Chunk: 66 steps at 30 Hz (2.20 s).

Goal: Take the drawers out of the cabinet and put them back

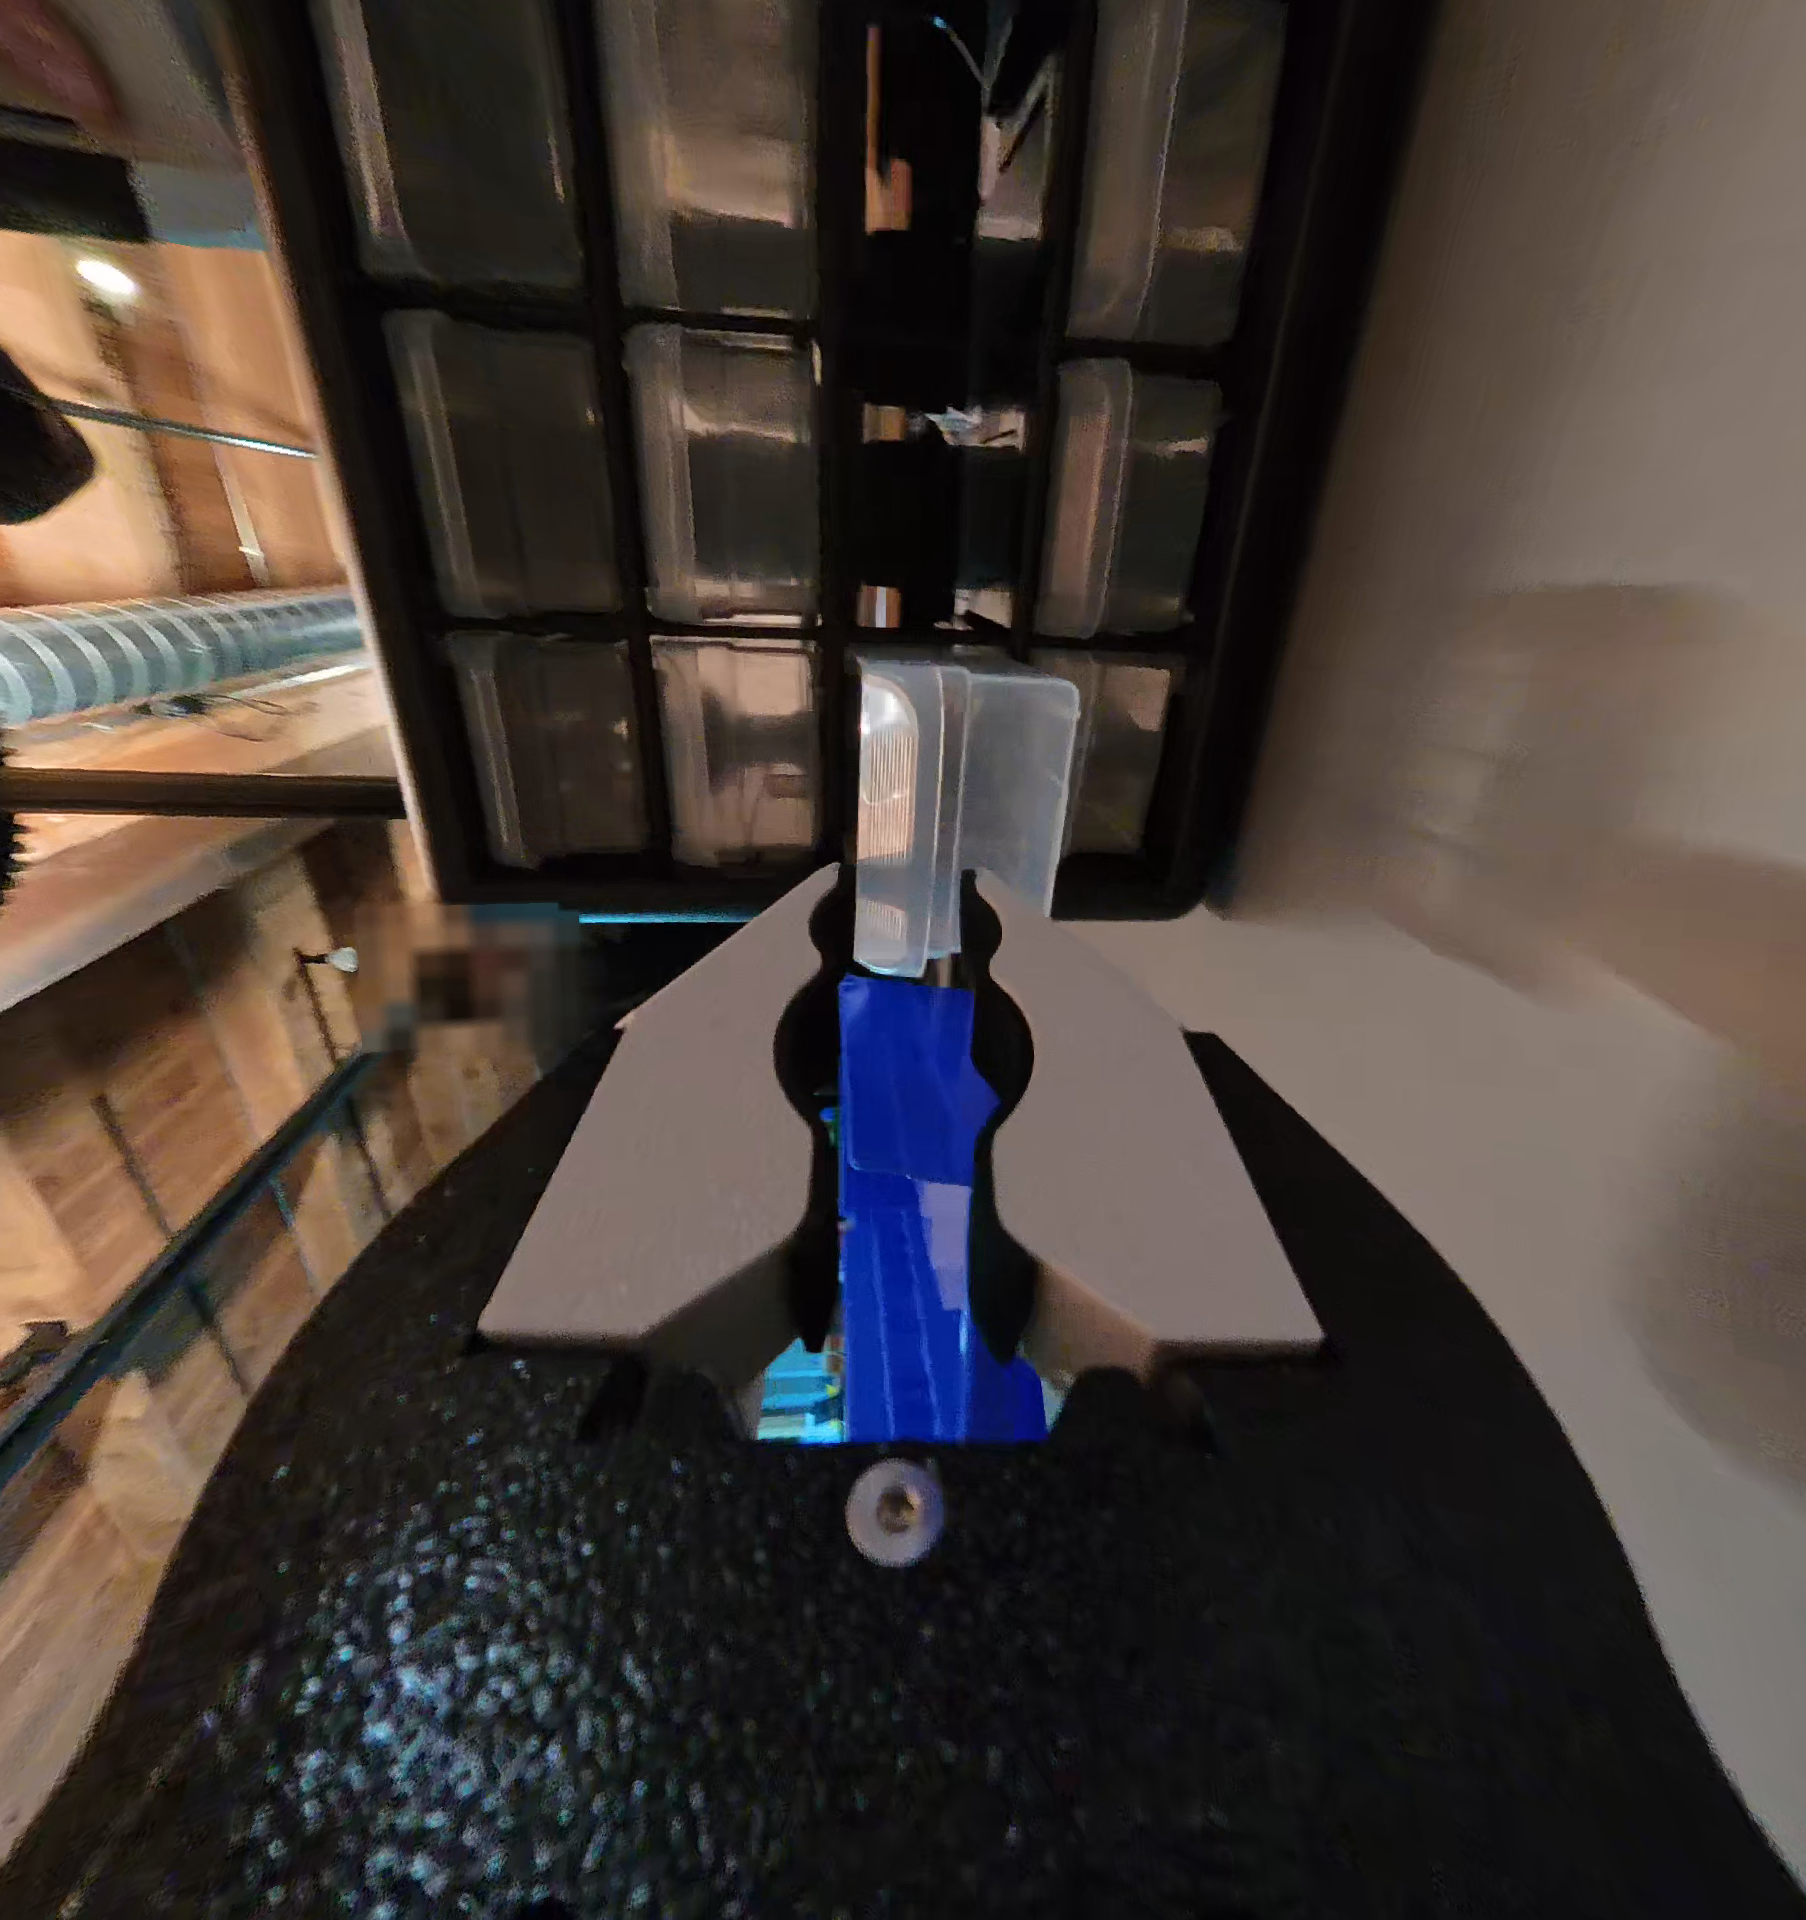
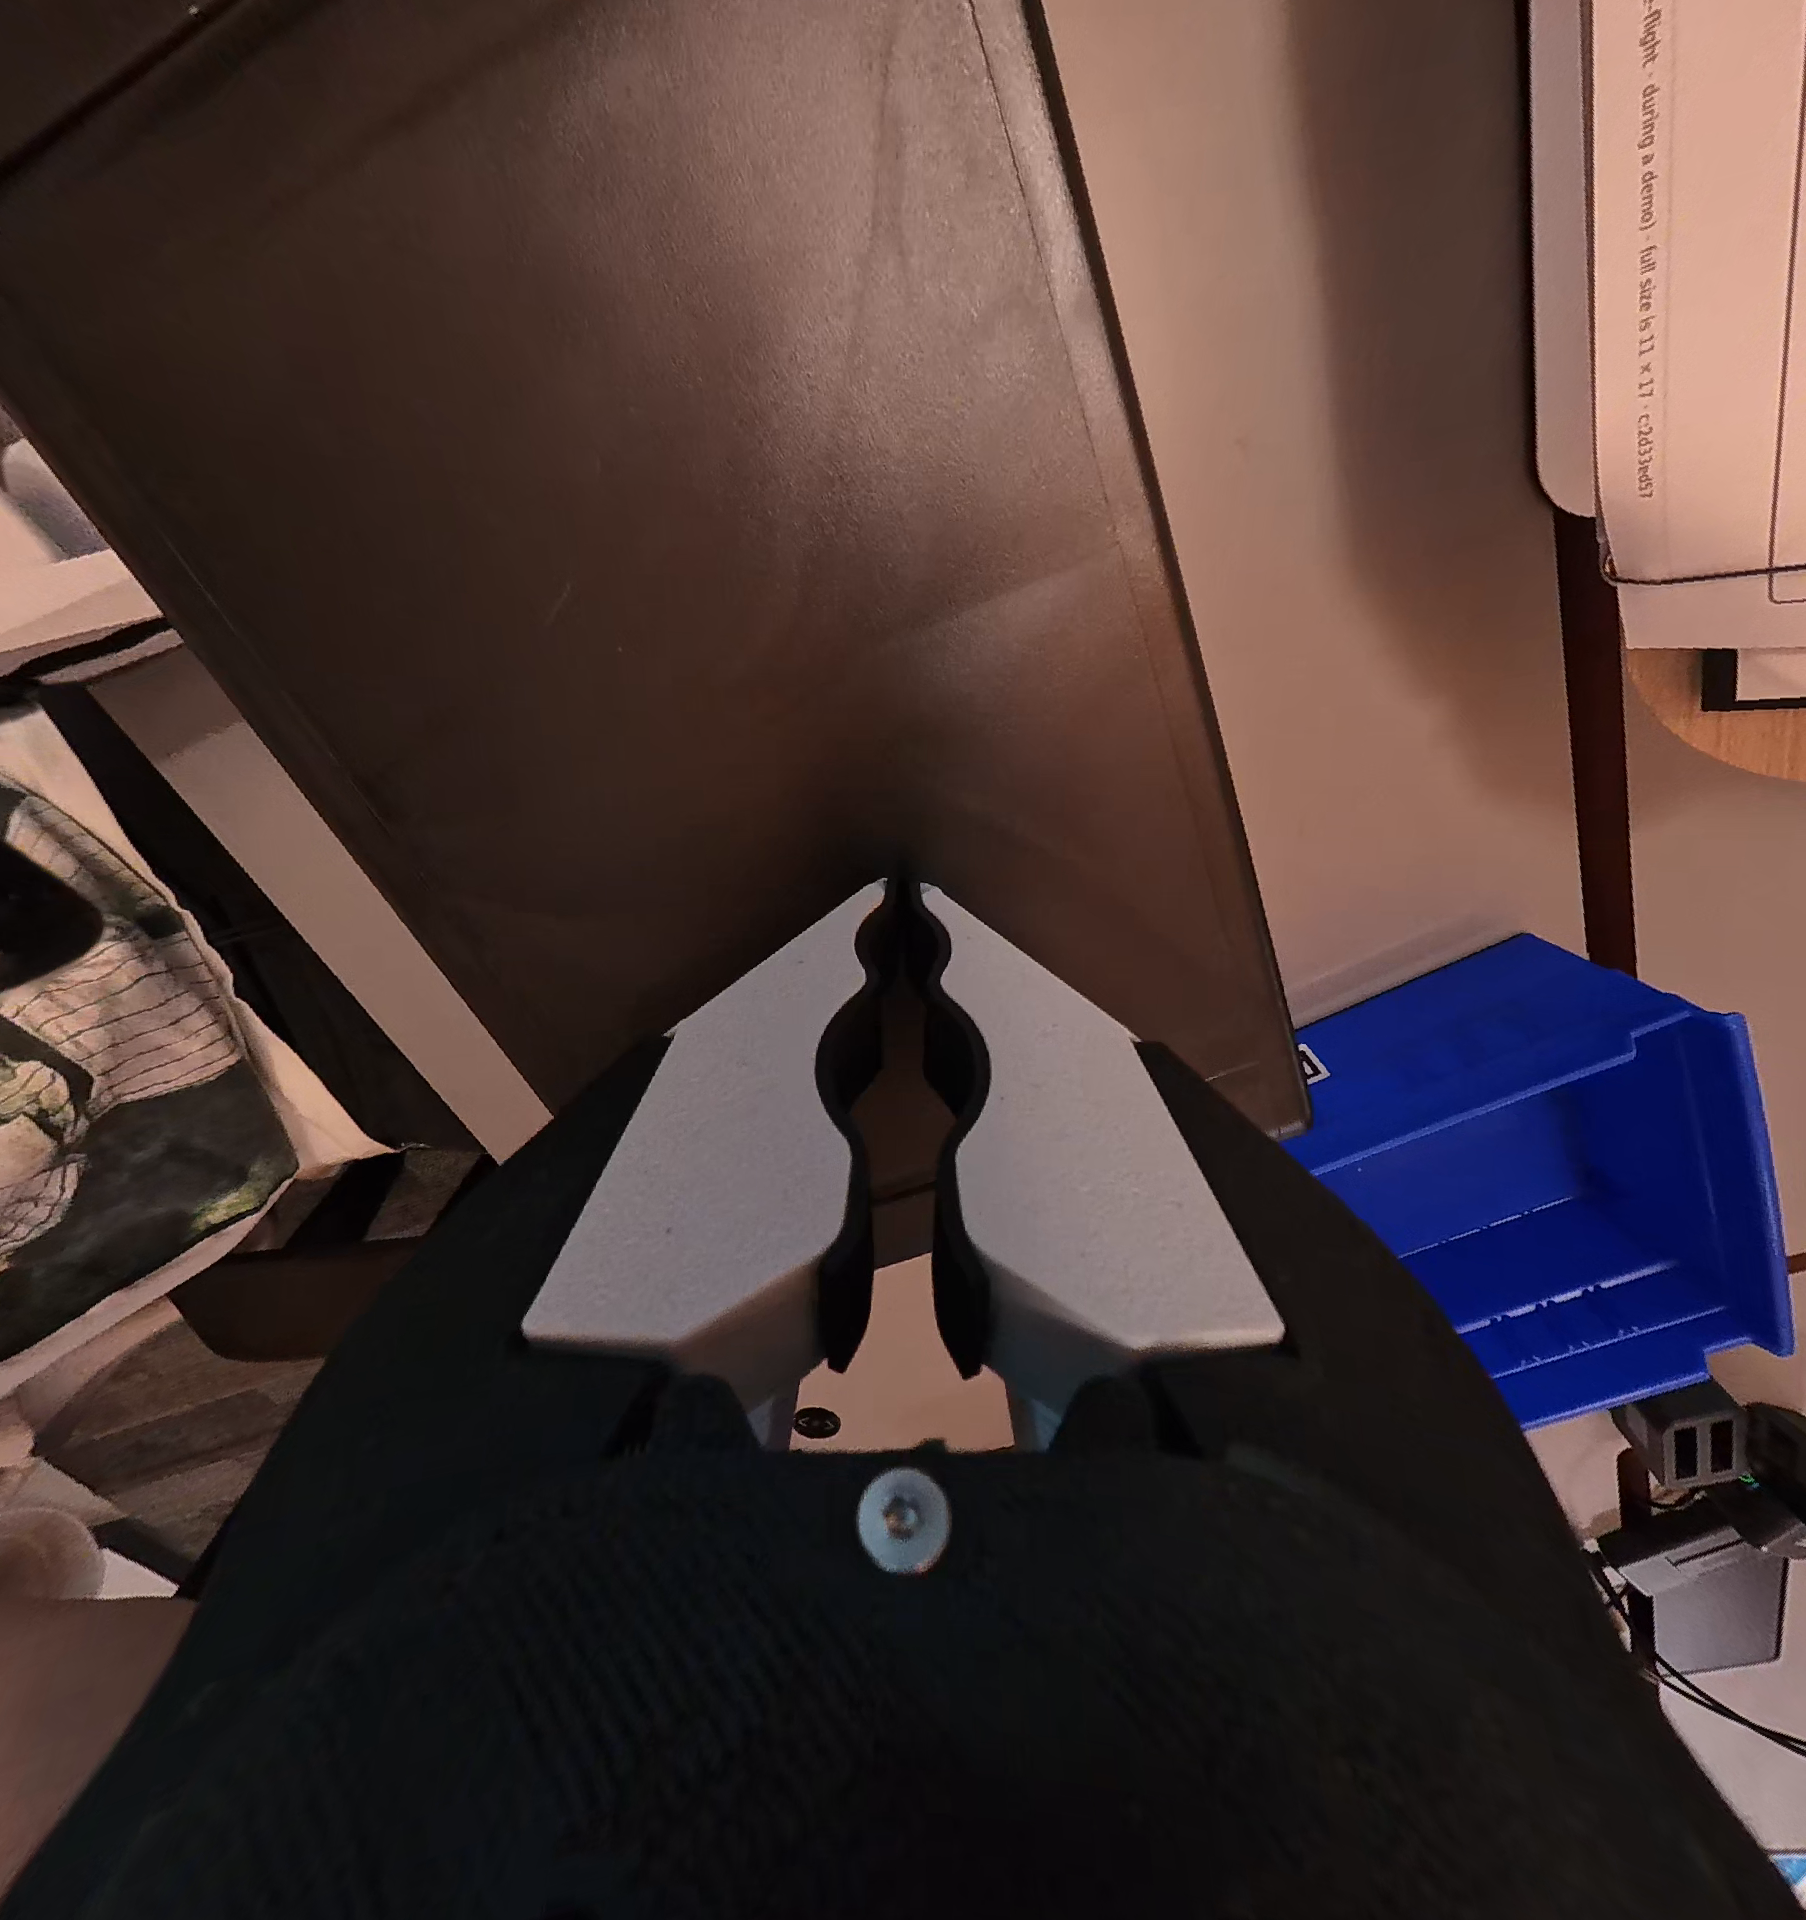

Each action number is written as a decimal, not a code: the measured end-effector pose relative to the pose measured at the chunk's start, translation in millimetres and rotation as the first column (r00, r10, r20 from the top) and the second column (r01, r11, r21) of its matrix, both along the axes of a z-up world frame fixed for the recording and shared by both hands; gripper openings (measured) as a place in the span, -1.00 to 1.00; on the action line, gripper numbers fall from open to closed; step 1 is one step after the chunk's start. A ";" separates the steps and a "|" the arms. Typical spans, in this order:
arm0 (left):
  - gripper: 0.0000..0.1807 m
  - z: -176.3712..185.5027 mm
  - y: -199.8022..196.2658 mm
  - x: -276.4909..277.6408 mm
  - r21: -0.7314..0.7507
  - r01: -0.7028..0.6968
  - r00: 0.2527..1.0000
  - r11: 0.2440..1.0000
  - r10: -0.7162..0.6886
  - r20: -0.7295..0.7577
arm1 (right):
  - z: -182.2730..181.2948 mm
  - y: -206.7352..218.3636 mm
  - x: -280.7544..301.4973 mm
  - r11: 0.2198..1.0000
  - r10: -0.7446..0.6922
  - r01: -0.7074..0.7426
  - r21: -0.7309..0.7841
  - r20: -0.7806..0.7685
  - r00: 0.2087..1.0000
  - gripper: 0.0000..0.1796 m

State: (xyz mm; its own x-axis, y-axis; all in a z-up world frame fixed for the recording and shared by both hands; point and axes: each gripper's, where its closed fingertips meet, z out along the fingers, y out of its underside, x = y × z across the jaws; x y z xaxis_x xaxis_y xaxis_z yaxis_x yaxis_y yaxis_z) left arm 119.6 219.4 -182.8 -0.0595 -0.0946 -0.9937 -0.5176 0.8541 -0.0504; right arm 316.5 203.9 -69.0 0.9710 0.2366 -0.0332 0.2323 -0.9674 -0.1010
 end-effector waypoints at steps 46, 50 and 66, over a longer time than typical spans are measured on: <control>-0.65 86.1 70.9 -27.5 -0.671 0.171 0.937 0.722 0.091 0.337 | -0.2 -0.1 -0.3 0.999 0.022 -0.021 -0.029 0.023 0.999 -1.00; -0.61 90.3 172.2 -39.2 -0.896 0.000 0.931 0.444 0.327 0.162 | -0.2 -0.1 -0.4 0.999 0.028 -0.027 -0.031 0.032 0.999 -1.00; -0.47 -37.2 321.6 44.3 -0.799 -0.498 0.753 -0.338 0.289 -0.591 | -0.2 0.1 -0.4 0.999 0.033 -0.032 -0.035 0.029 0.999 -1.00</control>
